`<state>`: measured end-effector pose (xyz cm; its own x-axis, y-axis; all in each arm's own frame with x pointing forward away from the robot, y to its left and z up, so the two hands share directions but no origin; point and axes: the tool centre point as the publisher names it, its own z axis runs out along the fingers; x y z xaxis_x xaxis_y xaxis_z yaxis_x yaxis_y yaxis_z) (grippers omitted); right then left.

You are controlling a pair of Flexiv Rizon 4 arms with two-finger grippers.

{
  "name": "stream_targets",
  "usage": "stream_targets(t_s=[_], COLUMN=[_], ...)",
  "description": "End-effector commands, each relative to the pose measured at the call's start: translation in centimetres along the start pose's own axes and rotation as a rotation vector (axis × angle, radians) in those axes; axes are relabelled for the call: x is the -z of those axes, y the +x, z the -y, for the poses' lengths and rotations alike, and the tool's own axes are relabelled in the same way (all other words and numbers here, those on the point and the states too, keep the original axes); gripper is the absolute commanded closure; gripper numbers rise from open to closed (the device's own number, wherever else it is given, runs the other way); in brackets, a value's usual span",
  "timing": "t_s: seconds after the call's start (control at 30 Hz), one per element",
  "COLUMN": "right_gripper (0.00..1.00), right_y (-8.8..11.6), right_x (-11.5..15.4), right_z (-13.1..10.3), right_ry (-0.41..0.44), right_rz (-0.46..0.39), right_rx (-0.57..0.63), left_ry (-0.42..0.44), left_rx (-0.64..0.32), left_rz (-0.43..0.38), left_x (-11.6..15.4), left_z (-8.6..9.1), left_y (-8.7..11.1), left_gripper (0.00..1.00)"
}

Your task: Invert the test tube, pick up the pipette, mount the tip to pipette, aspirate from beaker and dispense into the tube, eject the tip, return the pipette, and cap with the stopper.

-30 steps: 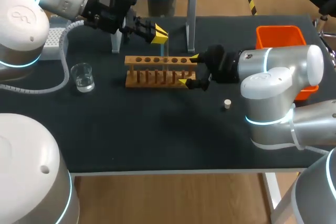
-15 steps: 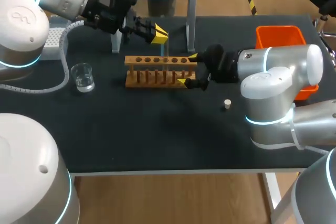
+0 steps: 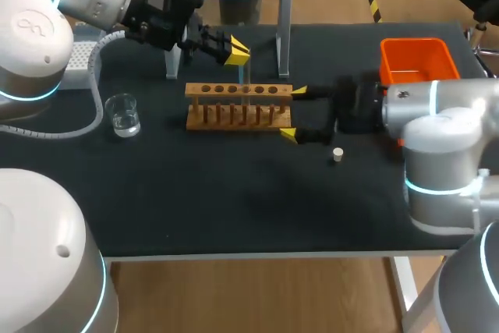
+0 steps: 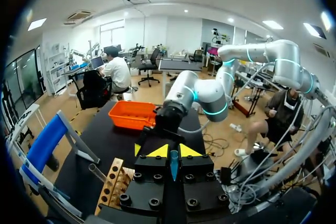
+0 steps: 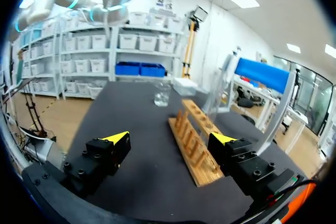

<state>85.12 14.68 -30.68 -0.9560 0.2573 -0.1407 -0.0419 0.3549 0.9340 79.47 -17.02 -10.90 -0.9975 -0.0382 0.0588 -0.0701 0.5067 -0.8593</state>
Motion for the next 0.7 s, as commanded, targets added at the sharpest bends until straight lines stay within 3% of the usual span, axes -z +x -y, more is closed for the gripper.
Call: stream_targets(t_s=[0.03, 0.17, 0.33, 0.7], right_gripper=[0.00, 0.00, 0.00, 0.00], right_y=[0.5, 1.3, 1.7, 2.3], right_x=[5.5, 5.9, 5.7, 3.7], right_z=[-1.3, -3.4, -5.3, -9.9], right_ry=[-0.123, -0.183, -0.250, -0.296], right_rz=[-0.053, -0.087, -0.165, -0.274], right_rx=[0.037, 0.069, 0.027, -0.058], left_ry=[-0.001, -0.001, -0.001, -0.001], left_rx=[0.000, 0.000, 0.000, 0.000], left_rz=[-0.002, -0.002, -0.002, -0.002], left_x=[0.1, 0.1, 0.1, 0.1], left_z=[0.0, 0.0, 0.0, 0.0], left_y=[0.0, 0.0, 0.0, 0.0], left_gripper=[1.00, 1.00, 1.00, 1.00])
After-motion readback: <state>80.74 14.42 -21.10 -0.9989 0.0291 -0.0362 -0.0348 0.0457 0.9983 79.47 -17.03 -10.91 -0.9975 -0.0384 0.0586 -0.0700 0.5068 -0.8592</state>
